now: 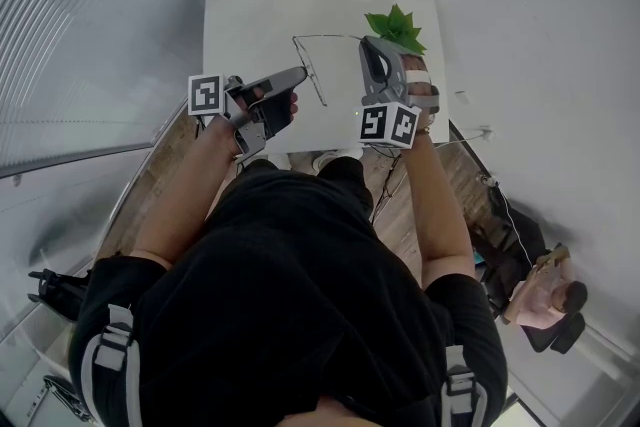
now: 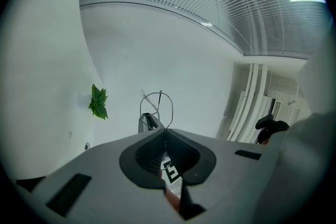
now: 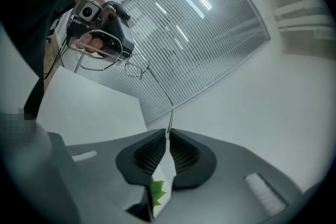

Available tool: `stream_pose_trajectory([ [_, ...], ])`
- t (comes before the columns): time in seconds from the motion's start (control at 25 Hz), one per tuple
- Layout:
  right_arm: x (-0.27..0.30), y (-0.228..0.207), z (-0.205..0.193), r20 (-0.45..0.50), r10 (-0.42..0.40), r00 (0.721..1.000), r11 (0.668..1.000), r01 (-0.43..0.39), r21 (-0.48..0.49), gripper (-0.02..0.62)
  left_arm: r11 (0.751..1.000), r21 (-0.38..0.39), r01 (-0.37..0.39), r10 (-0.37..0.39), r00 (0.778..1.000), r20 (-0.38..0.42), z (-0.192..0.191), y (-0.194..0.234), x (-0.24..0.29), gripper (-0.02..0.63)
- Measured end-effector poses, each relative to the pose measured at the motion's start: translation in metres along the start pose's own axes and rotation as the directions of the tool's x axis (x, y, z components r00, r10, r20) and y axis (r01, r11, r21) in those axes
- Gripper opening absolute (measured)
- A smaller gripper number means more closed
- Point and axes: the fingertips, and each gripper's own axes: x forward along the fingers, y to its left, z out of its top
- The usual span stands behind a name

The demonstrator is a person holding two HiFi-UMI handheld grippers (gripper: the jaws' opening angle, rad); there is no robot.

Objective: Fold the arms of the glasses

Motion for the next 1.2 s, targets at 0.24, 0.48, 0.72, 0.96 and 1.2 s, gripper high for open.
stream_pose_trajectory([
  [0.24, -0.009, 0.007, 0.002, 0.012, 0.005, 1.0, 1.0, -0.005, 0.014, 0.032, 1.0, -0.003, -0.005, 0.005, 1.0, 0.018, 0.001, 0.001, -0.001, 0.011],
  [0.48, -0.021, 0.014, 0.011, 0.042, 0.01, 0.999, 1.0, -0.01, 0.006, 0.031, 1.0, 0.006, -0.019, 0.018, 0.999, 0.048, 0.004, 0.003, -0.003, 0.011],
  [0.72, -0.033, 0.022, 0.023, 0.07, 0.023, 0.997, 1.0, -0.024, 0.007, 0.031, 1.0, 0.016, -0.024, 0.023, 0.997, 0.077, 0.006, 0.001, -0.005, 0.011],
  [0.96, -0.044, 0.038, 0.035, 0.116, 0.054, 0.992, 0.999, -0.053, -0.006, 0.031, 1.0, 0.022, -0.022, 0.02, 0.994, 0.104, 0.007, 0.0, -0.005, 0.011],
  [1.2, -0.052, 0.052, 0.048, 0.153, 0.09, 0.984, 0.996, -0.087, -0.026, 0.031, 0.999, 0.035, -0.023, 0.019, 0.993, 0.12, 0.01, -0.002, -0.007, 0.011],
])
